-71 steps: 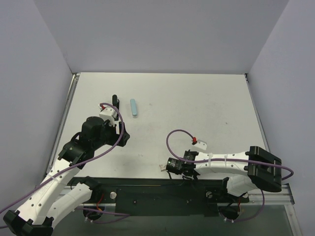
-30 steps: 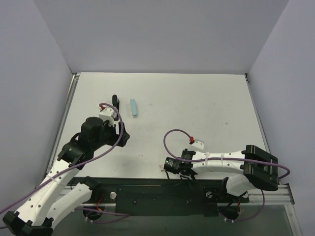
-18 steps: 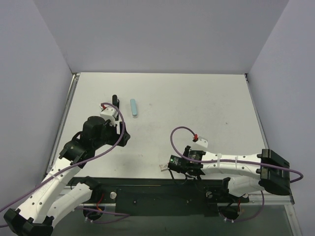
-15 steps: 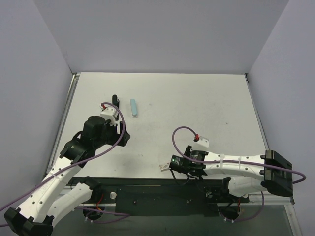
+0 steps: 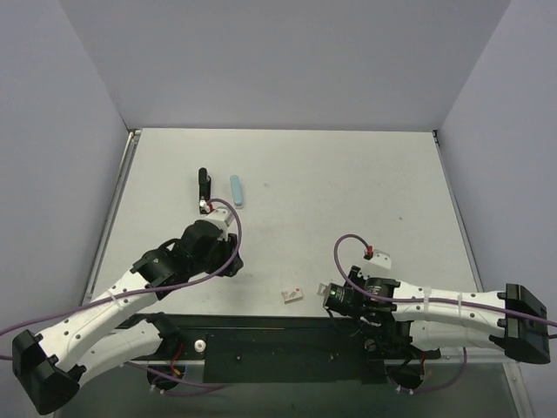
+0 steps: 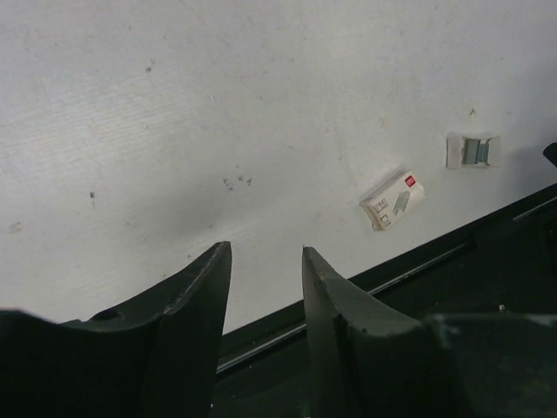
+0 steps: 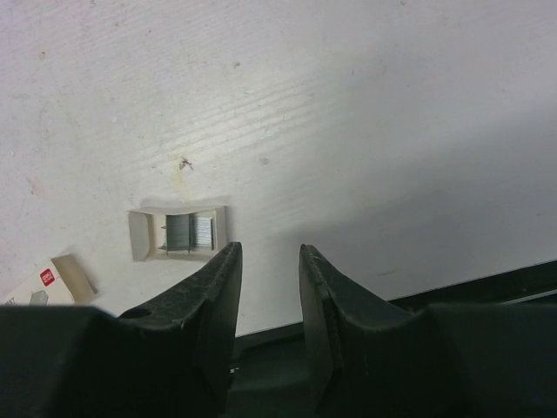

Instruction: Unload the staples from the stapler

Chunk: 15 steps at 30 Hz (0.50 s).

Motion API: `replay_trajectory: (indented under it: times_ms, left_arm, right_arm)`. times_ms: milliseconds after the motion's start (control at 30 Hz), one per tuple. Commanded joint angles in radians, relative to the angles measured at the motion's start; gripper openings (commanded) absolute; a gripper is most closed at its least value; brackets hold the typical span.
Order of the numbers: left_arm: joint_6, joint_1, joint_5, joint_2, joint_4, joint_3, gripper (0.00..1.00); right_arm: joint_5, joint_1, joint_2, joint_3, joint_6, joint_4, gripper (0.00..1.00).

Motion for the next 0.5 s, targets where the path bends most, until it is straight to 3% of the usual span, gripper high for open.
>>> replay_trajectory:
  times_ms: [0, 100, 200, 233, 467]
  left_arm:
    - [-0.123, -0.064, -0.063, 0.036, 0.037, -0.051, 0.40]
    - [-0.157, -0.107, -0.065, 0.074, 0.072, -0.091, 0.20]
    - [-0.178, -0.133, -0.056, 0.111, 0.144, -0.123, 0.12]
    - [-0.184, -0.135, -0.042, 0.135, 0.165, -0.135, 0.02]
    - [-0.221, -0.182, -0.027, 0.241, 0.255, -0.158, 0.00]
  right_arm:
    - [-0.002, -0.004, -0.071, -0.054, 0.003, -0.055, 0.29]
    - [-0.010, -0.005, -0.084, -0.077, 0.009, -0.053, 0.27]
    - [-0.016, -0.007, -0.080, -0.082, -0.009, -0.036, 0.24]
    - [-0.014, -0.005, -0.077, -0.083, -0.010, -0.033, 0.22]
    - [-0.080, -0.059, -0.028, -0.111, -0.107, 0.095, 0.03]
